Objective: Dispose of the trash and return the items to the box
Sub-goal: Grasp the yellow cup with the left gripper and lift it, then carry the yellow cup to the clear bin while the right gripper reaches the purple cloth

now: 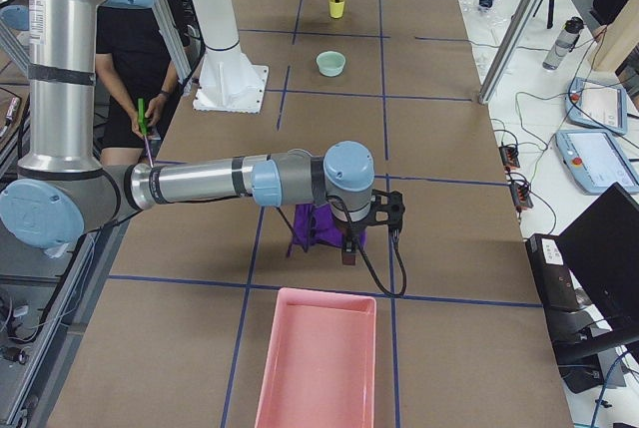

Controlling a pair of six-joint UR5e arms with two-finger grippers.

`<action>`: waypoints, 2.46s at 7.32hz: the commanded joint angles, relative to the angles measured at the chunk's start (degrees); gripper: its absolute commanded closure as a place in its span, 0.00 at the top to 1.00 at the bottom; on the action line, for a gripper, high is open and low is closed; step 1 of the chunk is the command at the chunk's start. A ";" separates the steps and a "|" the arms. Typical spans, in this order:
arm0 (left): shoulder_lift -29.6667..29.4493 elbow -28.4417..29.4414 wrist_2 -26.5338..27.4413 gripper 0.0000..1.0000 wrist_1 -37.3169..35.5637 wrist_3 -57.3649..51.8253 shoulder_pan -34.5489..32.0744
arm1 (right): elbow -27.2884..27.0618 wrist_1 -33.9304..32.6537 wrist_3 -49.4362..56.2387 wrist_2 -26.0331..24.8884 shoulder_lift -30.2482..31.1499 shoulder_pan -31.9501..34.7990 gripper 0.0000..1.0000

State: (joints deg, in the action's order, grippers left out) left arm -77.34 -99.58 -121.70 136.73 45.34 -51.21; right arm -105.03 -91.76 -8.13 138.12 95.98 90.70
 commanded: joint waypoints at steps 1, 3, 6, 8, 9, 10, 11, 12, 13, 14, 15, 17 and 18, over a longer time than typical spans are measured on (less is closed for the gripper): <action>0.08 -0.35 -0.03 0.00 -0.06 -0.08 0.15 | -0.35 0.09 -0.04 0.13 -0.35 -0.09 1.00; 1.21 -3.84 -1.25 0.00 -0.41 -0.95 -0.90 | -2.37 0.09 -0.31 0.30 -1.33 -0.26 1.00; 3.24 -7.02 -10.49 0.00 -4.15 -13.56 -9.06 | -0.70 5.42 -1.18 3.91 0.51 -2.89 1.00; 1.24 -9.39 -10.40 0.00 -15.21 -24.11 -15.12 | -0.70 12.70 -10.52 2.34 1.14 -8.93 1.00; -0.52 -10.36 -10.23 0.00 -20.05 -27.90 -17.85 | -0.70 19.70 -17.72 -2.20 1.32 -14.79 1.00; -2.10 -10.80 -10.05 0.00 -23.66 -32.03 -21.01 | -0.01 25.08 -22.23 -5.64 1.67 -20.77 1.00; -3.16 -10.81 -9.88 0.00 -25.88 -34.94 -23.21 | 0.26 27.05 -22.63 -7.94 1.67 -24.92 1.00; -3.61 -10.81 -9.79 0.00 -27.03 -37.58 -24.89 | 1.22 28.20 -22.37 -12.40 1.32 -29.75 1.00; -3.61 -10.37 -9.79 0.00 -27.30 -40.22 -26.99 | 3.58 30.21 -22.28 -13.75 0.97 -32.41 1.00; -3.61 -10.28 -9.79 0.00 -28.17 -42.50 -29.10 | 6.74 34.24 -22.02 -13.67 0.97 -33.39 1.00; -3.61 -10.11 -9.79 0.00 -29.75 -45.40 -31.13 | 10.77 39.76 -22.10 -13.67 0.88 -35.14 1.00; -3.70 -10.02 -9.70 0.00 -31.26 -49.28 -33.68 | 14.85 44.21 -22.54 -13.23 -1.23 -36.47 1.00; -3.61 -9.67 -9.78 0.00 -31.26 -50.51 -34.65 | 14.59 44.21 -22.63 -13.06 -1.23 -36.65 1.00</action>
State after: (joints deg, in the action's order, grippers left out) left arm -81.00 -109.56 -131.45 105.73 -3.32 -84.43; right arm -91.04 -48.37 -30.64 124.87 95.13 54.52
